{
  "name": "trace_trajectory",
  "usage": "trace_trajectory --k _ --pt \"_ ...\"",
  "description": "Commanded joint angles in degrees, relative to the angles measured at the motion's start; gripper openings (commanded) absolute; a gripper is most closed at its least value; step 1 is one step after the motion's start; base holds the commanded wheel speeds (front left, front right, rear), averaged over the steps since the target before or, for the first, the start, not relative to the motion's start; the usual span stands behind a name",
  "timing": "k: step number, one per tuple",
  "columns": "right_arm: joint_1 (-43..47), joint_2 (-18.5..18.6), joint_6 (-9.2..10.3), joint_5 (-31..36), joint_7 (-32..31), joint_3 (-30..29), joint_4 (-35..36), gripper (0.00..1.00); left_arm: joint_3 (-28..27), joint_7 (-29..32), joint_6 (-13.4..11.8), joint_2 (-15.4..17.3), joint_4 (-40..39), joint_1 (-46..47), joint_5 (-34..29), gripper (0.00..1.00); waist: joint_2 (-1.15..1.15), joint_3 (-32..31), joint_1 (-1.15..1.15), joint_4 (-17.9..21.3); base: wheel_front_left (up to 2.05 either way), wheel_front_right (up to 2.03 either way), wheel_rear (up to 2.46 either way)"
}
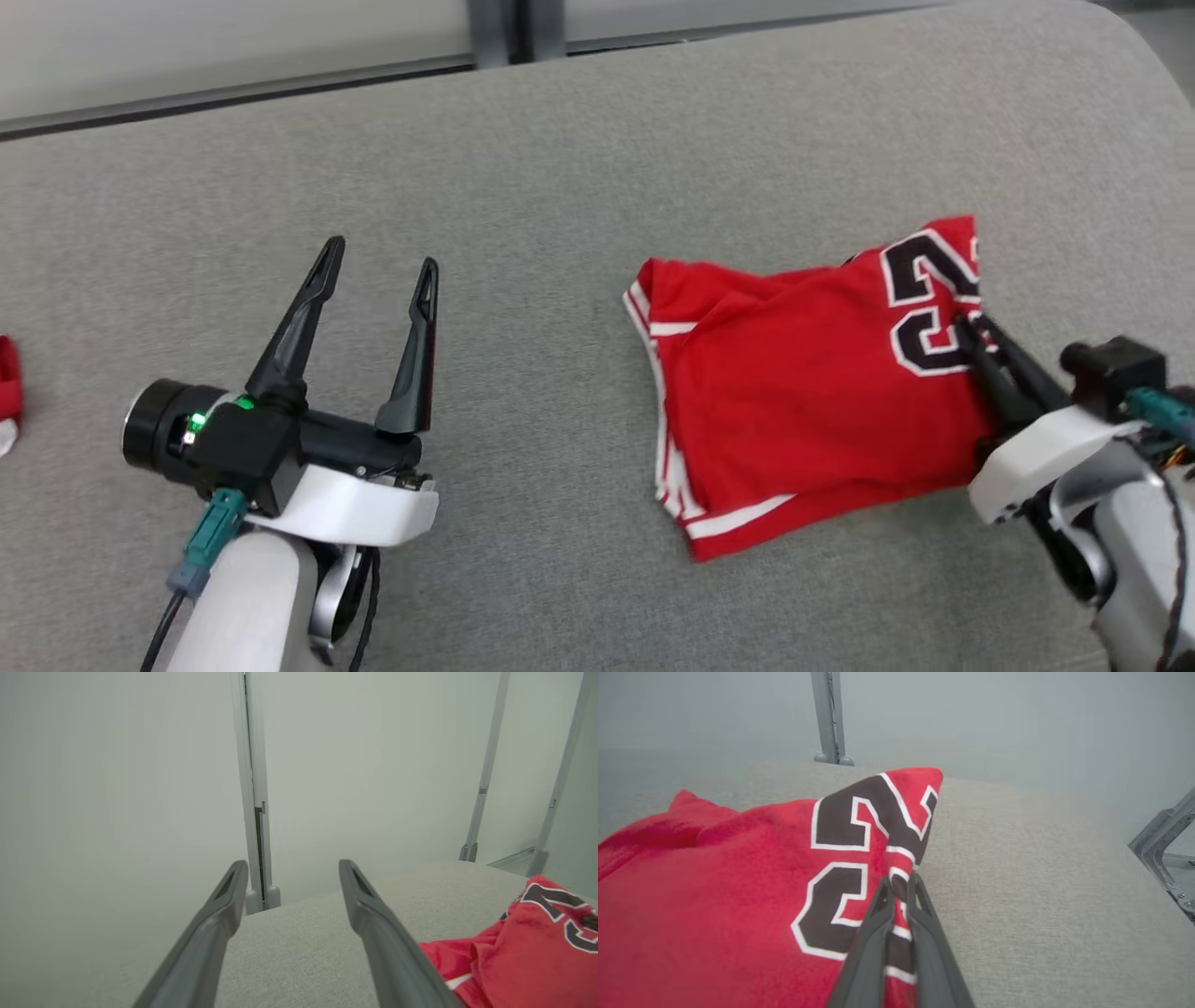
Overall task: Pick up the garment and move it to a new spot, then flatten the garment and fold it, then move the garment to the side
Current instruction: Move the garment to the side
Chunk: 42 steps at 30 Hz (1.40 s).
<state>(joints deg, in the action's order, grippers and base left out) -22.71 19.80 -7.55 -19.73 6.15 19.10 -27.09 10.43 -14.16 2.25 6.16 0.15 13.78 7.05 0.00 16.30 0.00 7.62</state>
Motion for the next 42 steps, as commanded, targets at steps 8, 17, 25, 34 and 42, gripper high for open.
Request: trace_trajectory --k 8,17,25,34,42 --pt "-10.66 9.94 0.12 -1.48 3.56 -6.60 -6.33 0.00 2.27 3.38 2.01 2.67 -6.07 7.14 -2.14 1.00 0.00 13.11 0.00 6.28 0.00 0.00 0.00" --pt "-20.53 16.89 0.12 -2.06 5.71 -11.38 -13.37 0.00 3.99 5.93 3.19 4.78 -11.38 13.16 -3.31 1.00 0.00 21.90 0.00 5.73 0.00 0.00 0.00" --pt "-25.58 16.50 0.12 -2.61 7.25 -12.95 -21.46 1.00 6.04 6.75 3.70 5.28 -12.10 15.54 -3.54 1.00 0.00 23.73 0.00 6.03 0.00 0.00 0.00" --pt "-19.59 9.87 0.12 -4.06 9.08 -18.42 -18.03 1.00 5.98 5.19 2.56 5.10 -8.32 12.12 -2.09 1.00 0.00 17.98 0.00 8.20 0.00 0.00 0.00" --pt "-4.01 -1.98 0.12 -1.27 9.08 -24.16 -1.06 1.00 4.73 3.97 0.63 5.06 -5.00 6.48 -0.19 1.00 0.00 11.10 0.00 8.50 0.00 0.00 0.00"
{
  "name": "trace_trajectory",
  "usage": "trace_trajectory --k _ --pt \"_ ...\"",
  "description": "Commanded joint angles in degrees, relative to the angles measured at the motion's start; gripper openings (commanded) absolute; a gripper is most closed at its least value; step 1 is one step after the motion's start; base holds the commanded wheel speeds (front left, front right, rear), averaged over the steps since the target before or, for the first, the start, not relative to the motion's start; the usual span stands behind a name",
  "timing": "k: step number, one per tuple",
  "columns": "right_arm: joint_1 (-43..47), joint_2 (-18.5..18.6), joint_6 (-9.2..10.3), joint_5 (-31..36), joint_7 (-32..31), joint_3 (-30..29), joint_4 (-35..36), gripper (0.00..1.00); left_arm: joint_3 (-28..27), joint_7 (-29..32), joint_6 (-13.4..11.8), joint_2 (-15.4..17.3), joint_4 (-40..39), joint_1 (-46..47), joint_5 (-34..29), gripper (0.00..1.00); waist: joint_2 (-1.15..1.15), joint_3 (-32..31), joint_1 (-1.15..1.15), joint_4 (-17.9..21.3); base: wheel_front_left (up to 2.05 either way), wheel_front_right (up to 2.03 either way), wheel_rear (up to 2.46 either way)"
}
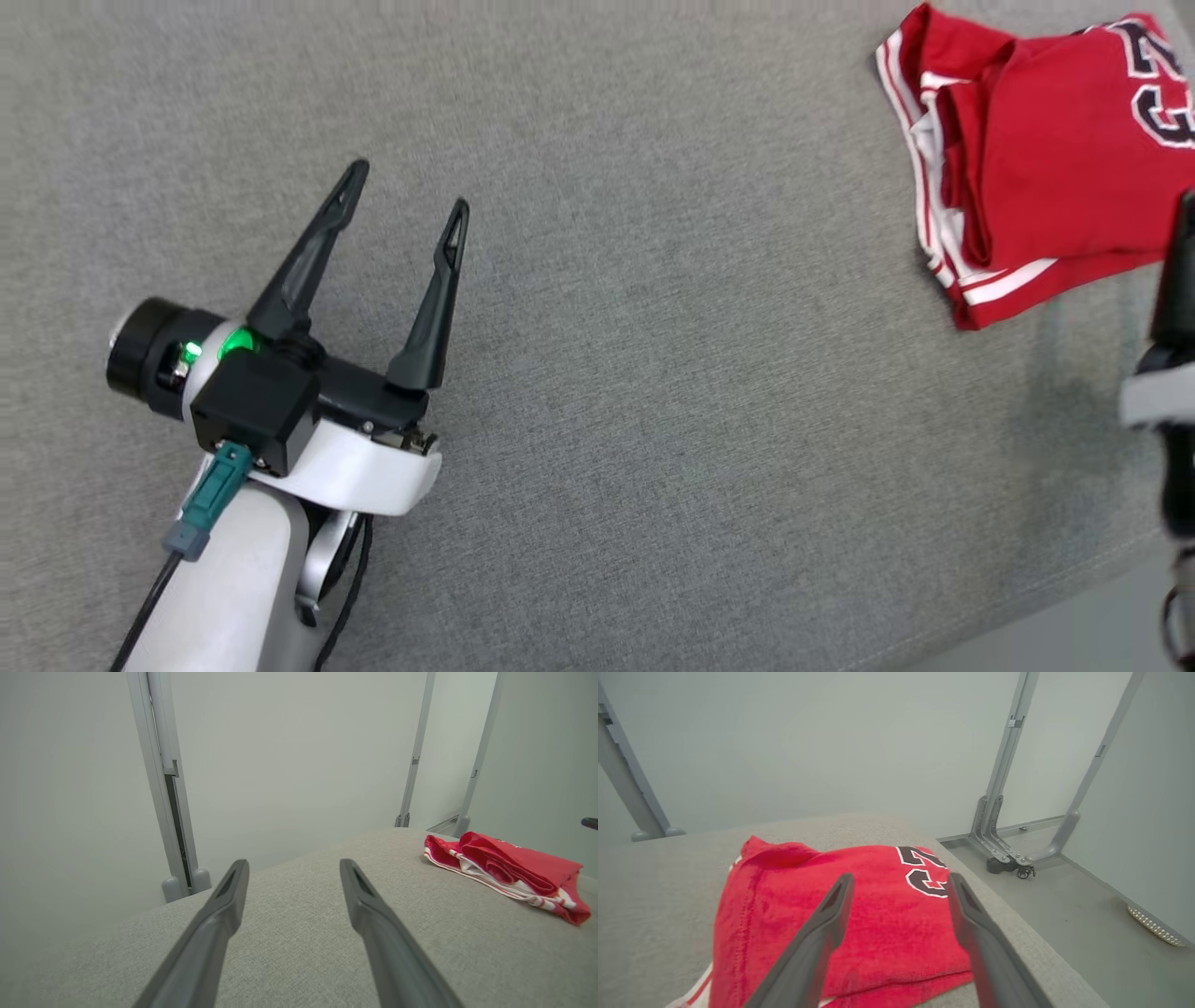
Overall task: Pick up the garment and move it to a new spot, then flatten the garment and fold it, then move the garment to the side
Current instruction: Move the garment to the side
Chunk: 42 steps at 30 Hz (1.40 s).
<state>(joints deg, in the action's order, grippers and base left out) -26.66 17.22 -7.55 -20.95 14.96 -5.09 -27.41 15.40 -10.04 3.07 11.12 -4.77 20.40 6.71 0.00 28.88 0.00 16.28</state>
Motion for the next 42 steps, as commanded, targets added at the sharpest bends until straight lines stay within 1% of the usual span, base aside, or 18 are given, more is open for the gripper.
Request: trace_trajectory --k 1,4,6,11,14,19,23,24,26,30,39,42 --pt "1.87 -0.99 0.12 0.40 0.27 -0.01 1.53 1.00 -0.31 -0.25 -0.36 -0.02 0.29 -0.55 0.48 1.00 0.00 -2.19 0.00 -0.52 0.00 0.00 0.00" --pt "7.05 -5.27 0.12 1.99 0.27 0.39 7.02 1.00 -0.63 -1.01 -1.17 -0.49 1.63 -2.31 1.37 1.00 0.00 -4.42 0.00 -1.95 0.00 0.00 0.00" --pt "10.06 -7.29 0.11 3.30 0.27 1.36 9.81 1.00 -0.89 -1.43 -1.77 -1.06 2.36 -3.38 1.93 1.00 0.00 -5.84 0.00 -3.29 0.00 0.00 0.00" --pt "15.15 -10.42 0.12 5.45 -0.67 3.44 15.61 1.00 -1.88 -2.96 -2.90 -2.33 4.71 -5.76 3.75 1.00 0.00 -9.02 0.00 -8.72 0.00 0.00 0.00" --pt "17.00 -11.15 0.11 6.58 -2.43 4.30 19.02 1.00 -2.72 -3.68 -3.76 -3.08 5.96 -7.34 4.85 1.00 0.00 -10.47 0.00 -12.59 0.00 0.00 0.00" --pt "19.31 -10.98 0.11 7.99 -5.64 5.14 23.00 1.00 -4.50 -4.65 -4.71 -3.75 7.98 -10.15 6.50 1.00 0.00 -13.07 0.00 -18.59 0.00 0.00 0.00" --pt "21.76 -10.83 0.11 8.87 -7.83 5.62 25.24 1.00 -5.59 -4.95 -5.16 -3.96 9.37 -12.98 7.42 1.00 0.00 -16.30 0.00 -21.74 0.00 0.00 0.00" --pt "21.76 -10.83 0.11 8.87 -7.83 5.62 25.24 1.00 -5.59 -4.95 -5.16 -3.96 9.37 -12.98 7.42 1.00 0.00 -16.30 0.00 -21.74 0.00 0.00 0.00" --pt "23.18 -10.93 0.11 9.01 -8.77 5.92 25.96 1.00 -5.90 -5.06 -5.15 -3.80 10.09 -14.58 7.49 1.00 0.00 -18.28 0.00 -22.60 0.00 0.00 0.00" --pt "26.54 -11.23 0.11 9.03 -10.45 6.18 27.28 1.00 -6.14 -5.11 -4.79 -3.55 10.94 -17.53 8.08 1.00 0.00 -21.97 0.00 -22.98 0.00 0.00 0.00" --pt "35.35 -11.75 0.11 8.57 -13.50 5.97 30.31 1.00 -5.83 -4.71 -4.78 -2.42 12.13 -23.33 8.65 1.00 0.00 -29.52 0.00 -22.14 0.00 0.00 0.00" --pt "36.96 -12.03 0.11 8.62 -14.14 5.83 31.36 1.00 -5.81 -4.38 -5.02 -2.17 12.14 -24.52 8.73 1.00 0.00 -30.44 0.00 -21.73 0.00 0.00 0.00"
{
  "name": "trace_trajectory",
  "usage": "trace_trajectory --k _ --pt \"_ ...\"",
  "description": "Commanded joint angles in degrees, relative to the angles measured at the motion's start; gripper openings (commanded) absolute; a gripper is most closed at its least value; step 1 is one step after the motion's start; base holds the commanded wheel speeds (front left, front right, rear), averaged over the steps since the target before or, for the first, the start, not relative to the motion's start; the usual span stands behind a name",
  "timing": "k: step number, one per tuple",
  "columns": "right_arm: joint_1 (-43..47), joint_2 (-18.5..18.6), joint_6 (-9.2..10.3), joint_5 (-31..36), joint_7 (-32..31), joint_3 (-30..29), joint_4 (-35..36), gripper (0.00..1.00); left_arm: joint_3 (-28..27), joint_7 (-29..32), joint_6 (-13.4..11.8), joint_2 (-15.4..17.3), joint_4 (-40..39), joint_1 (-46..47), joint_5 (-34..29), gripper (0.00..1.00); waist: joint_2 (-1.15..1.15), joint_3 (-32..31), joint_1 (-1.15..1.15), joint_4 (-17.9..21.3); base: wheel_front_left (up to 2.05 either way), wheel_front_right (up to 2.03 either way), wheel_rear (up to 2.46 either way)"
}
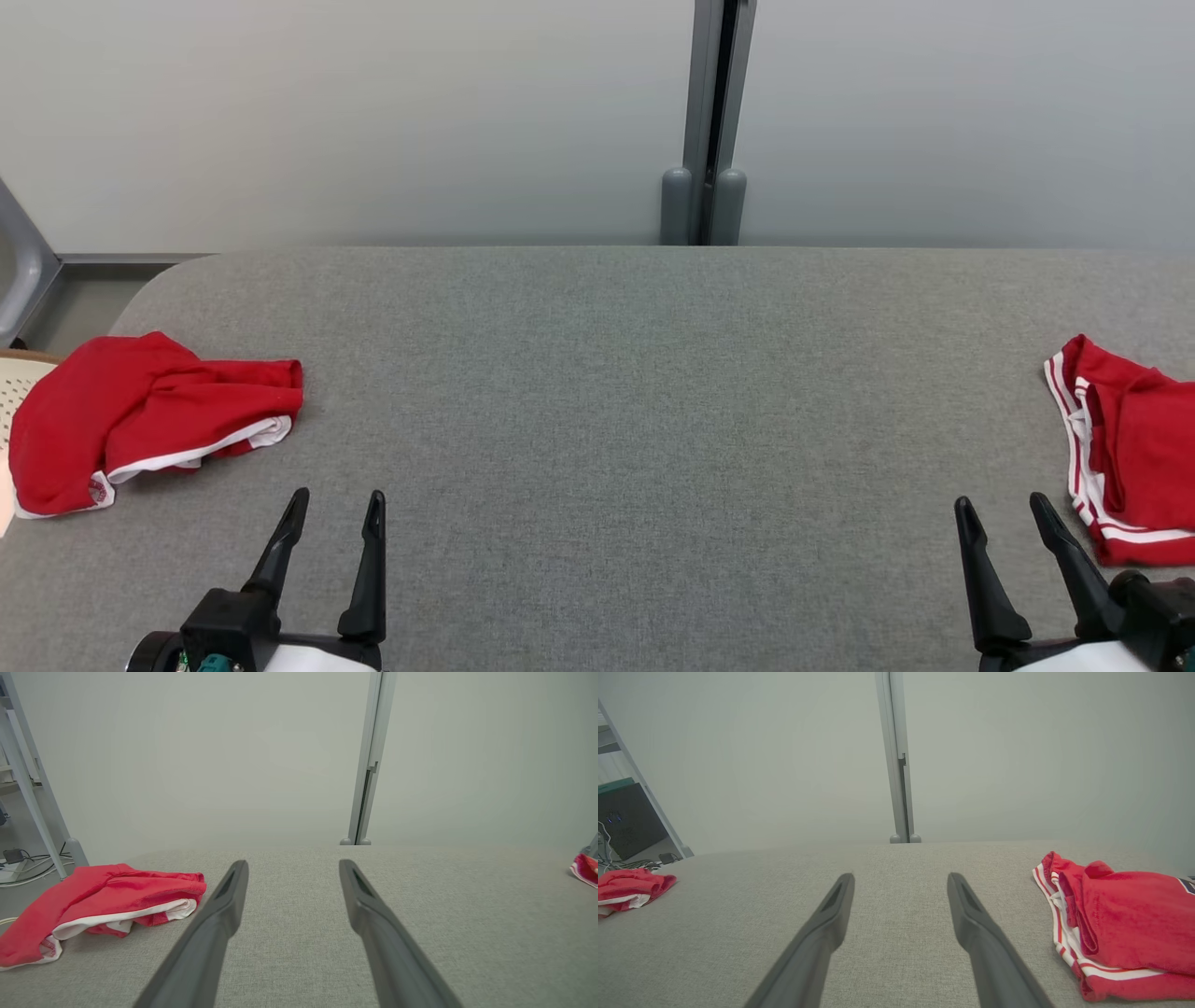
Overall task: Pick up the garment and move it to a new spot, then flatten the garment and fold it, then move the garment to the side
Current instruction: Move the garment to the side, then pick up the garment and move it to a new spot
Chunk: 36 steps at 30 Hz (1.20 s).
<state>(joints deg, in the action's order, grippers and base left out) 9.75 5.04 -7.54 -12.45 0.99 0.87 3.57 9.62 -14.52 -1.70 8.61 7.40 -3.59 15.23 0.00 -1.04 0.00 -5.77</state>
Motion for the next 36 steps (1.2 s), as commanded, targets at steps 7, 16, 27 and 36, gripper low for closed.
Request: trace_trajectory --k 7,16,27,36 --pt "2.29 0.51 0.10 0.83 -1.53 -1.00 2.29 1.00 0.32 0.46 -0.61 0.65 0.48 -1.86 0.32 1.00 0.00 -1.39 0.00 0.78 0.00 0.00 0.00" --pt "2.49 0.69 0.10 1.04 -2.35 -1.53 3.00 1.00 0.88 0.60 -0.95 0.87 1.25 -1.08 0.24 1.00 0.00 -1.36 0.00 0.87 0.00 0.00 0.00" --pt "2.43 0.63 0.10 1.08 -2.77 -1.96 3.20 1.00 1.05 0.34 -1.57 0.52 2.13 -0.23 0.82 1.00 0.00 -1.26 0.00 0.19 0.00 0.00 0.00" --pt "3.31 0.14 0.08 1.23 -2.97 -1.77 4.02 1.00 0.66 -0.30 -2.43 -0.47 2.19 1.67 0.77 1.00 0.00 -0.97 0.00 -6.49 0.00 0.00 0.00"
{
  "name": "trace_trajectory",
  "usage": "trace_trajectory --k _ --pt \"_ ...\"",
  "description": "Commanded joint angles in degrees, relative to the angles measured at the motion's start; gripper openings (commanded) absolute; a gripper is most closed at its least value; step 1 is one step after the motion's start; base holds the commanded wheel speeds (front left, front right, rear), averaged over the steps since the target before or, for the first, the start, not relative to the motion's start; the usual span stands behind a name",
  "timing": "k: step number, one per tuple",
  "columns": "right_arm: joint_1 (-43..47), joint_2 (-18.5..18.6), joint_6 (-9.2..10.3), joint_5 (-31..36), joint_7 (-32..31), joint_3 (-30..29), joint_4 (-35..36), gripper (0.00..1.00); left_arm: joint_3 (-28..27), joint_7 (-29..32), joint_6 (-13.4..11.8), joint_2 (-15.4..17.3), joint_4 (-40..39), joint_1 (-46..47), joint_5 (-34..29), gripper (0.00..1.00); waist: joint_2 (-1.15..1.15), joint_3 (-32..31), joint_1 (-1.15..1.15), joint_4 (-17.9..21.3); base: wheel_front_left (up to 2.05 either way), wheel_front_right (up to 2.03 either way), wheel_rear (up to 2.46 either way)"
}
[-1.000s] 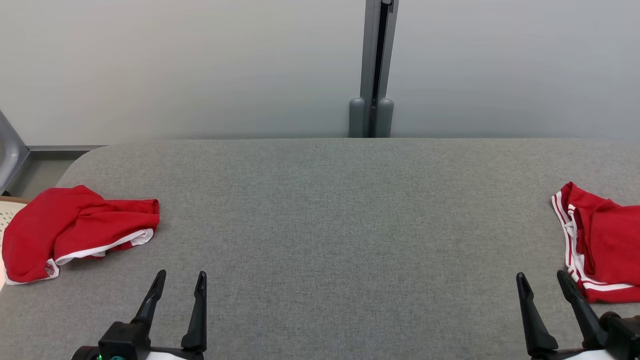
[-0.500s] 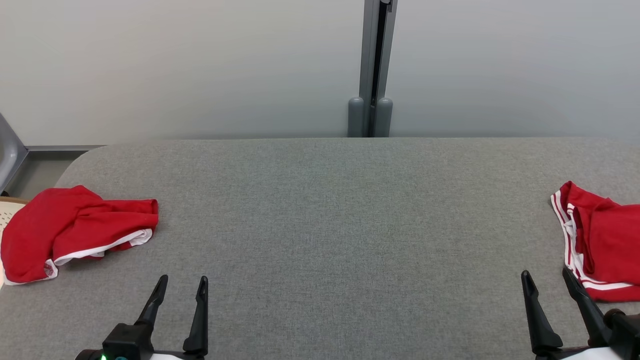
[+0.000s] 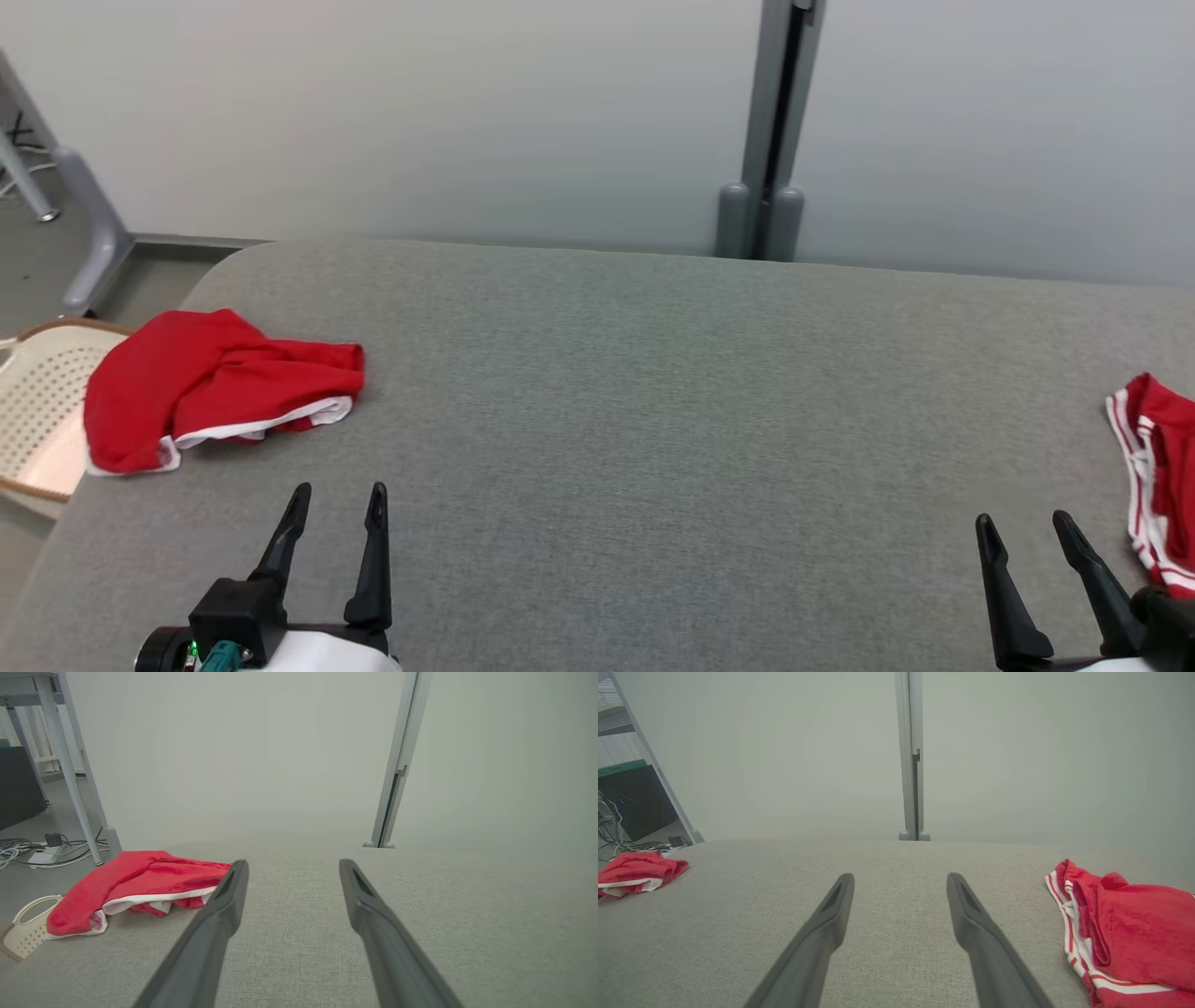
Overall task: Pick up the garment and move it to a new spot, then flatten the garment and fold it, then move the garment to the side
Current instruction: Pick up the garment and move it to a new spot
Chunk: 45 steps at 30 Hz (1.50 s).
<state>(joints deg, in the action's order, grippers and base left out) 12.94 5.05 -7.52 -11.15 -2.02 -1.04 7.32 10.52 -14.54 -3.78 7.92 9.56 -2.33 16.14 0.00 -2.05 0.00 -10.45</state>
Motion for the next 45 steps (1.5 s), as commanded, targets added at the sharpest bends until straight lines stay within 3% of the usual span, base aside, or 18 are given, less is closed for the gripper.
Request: trace_trajectory --k 1,11,15,20,31,36,41,45 --pt "0.23 0.03 0.06 -0.09 0.00 -0.06 0.44 1.00 -0.28 -0.28 -0.39 0.01 -0.03 0.85 -0.07 1.00 0.00 0.01 0.00 -3.22 0.00 0.00 0.00" --pt "-1.58 1.53 0.04 0.16 -1.43 2.06 1.39 1.00 -1.56 -0.67 0.22 0.55 1.07 3.26 -0.58 1.00 0.00 0.02 0.00 -16.52 0.00 0.00 0.00" --pt "-3.46 2.49 0.04 -0.28 -2.04 3.94 1.40 1.00 -3.38 -0.67 -0.22 0.17 0.34 3.50 0.35 1.00 0.00 1.19 0.00 -19.19 0.00 0.00 0.00" --pt "-6.52 3.78 0.04 -0.97 -2.48 6.22 0.27 1.00 -5.91 -0.68 -0.70 -0.67 -1.94 3.11 0.22 1.00 0.00 2.99 0.00 -20.21 0.00 0.00 0.00" --pt "-9.80 4.78 0.04 -1.87 -1.50 7.87 -2.12 1.00 -8.40 -0.70 1.14 -2.37 -2.63 4.04 -0.68 1.00 0.00 4.49 0.00 -20.60 0.00 0.00 0.00" --pt "-10.10 4.92 0.04 -1.90 -1.62 7.09 -1.85 1.00 -8.70 -0.70 2.49 -3.01 -0.58 6.98 -1.17 1.00 0.00 5.68 0.00 -20.51 0.00 0.00 0.00" --pt "-8.79 4.76 0.04 -1.11 -2.66 4.47 0.79 1.00 -8.26 -0.71 5.62 -3.62 5.14 13.96 -0.11 1.00 0.00 9.06 0.00 -20.43 0.00 0.00 0.00" --pt "-11.29 5.61 0.04 -0.01 -4.75 4.53 4.41 1.00 -10.53 -0.68 7.12 -4.04 10.80 21.35 1.74 1.00 0.00 15.45 0.00 -17.10 0.00 0.00 0.00"
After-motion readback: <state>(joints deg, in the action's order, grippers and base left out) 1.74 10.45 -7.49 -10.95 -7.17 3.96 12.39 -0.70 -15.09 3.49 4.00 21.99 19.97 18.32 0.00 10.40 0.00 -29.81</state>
